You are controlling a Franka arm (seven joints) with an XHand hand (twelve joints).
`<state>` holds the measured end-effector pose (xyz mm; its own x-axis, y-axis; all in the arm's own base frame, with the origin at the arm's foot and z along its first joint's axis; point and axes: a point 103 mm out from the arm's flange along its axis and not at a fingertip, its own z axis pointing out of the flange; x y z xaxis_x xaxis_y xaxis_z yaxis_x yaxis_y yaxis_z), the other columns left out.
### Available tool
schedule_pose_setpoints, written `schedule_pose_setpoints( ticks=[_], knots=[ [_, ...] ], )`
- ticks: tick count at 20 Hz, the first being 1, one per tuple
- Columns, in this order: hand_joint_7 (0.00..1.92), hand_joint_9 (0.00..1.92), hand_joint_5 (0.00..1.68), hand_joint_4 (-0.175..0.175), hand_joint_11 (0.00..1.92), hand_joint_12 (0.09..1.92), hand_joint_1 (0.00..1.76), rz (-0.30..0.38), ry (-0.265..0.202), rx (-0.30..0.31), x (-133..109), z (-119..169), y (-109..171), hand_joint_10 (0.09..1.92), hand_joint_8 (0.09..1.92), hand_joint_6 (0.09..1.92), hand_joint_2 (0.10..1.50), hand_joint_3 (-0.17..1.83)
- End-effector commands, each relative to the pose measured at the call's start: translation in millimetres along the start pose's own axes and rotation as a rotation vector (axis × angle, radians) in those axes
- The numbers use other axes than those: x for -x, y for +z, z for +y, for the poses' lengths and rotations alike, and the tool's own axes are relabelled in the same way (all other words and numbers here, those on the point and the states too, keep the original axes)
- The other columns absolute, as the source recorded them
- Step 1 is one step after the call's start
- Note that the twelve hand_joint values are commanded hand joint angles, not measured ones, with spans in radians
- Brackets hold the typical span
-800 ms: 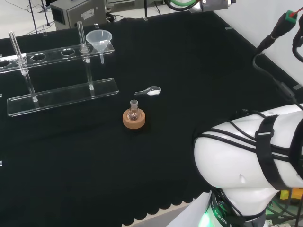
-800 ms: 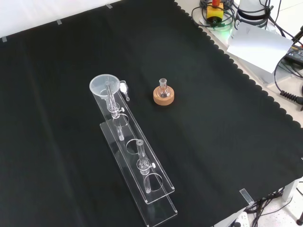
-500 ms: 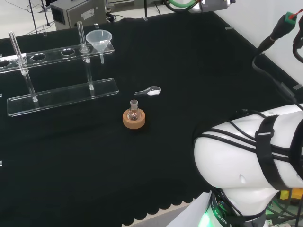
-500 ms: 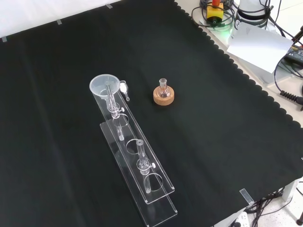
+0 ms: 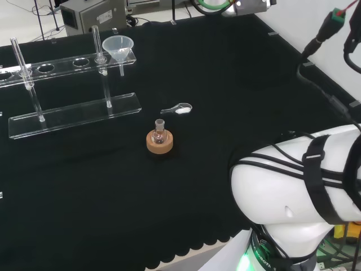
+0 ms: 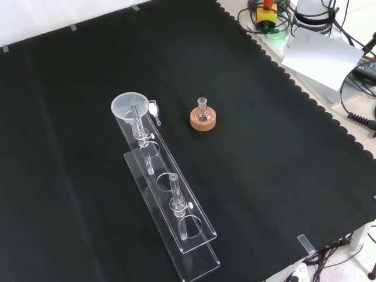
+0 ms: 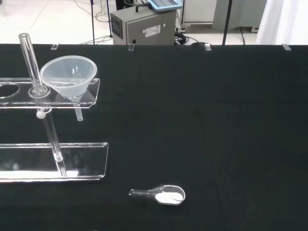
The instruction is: Pick up the funnel from the transparent funnel stand.
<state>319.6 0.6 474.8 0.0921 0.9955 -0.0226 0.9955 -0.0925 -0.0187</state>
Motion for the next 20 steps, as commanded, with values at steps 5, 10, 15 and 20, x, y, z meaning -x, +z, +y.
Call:
schedule_pose_setpoints(
  ticks=[5, 10, 15, 20],
  knots=[
    [0.00, 0.16, 0.22, 0.009, 0.00, 1.32, 0.00, -0.007, -0.002, -0.045, -2.7, 47.5, 20.0, 0.60, 0.44, 0.09, 1.24, 0.35],
    [0.02, 0.17, 0.23, 0.005, 0.00, 1.34, 0.05, 0.000, -0.033, -0.072, -4.8, 101.4, 46.0, 0.61, 0.45, 0.09, 1.22, 0.32],
    [0.04, 0.17, 0.24, 0.002, 0.00, 1.34, 0.07, 0.007, -0.084, -0.103, -15.4, 156.4, 67.2, 0.61, 0.46, 0.09, 1.21, 0.31],
    [0.04, 0.18, 0.24, 0.000, 0.00, 1.34, 0.08, 0.000, -0.121, -0.113, -38.5, 192.0, 79.9, 0.61, 0.47, 0.09, 1.21, 0.31]
  ],
)
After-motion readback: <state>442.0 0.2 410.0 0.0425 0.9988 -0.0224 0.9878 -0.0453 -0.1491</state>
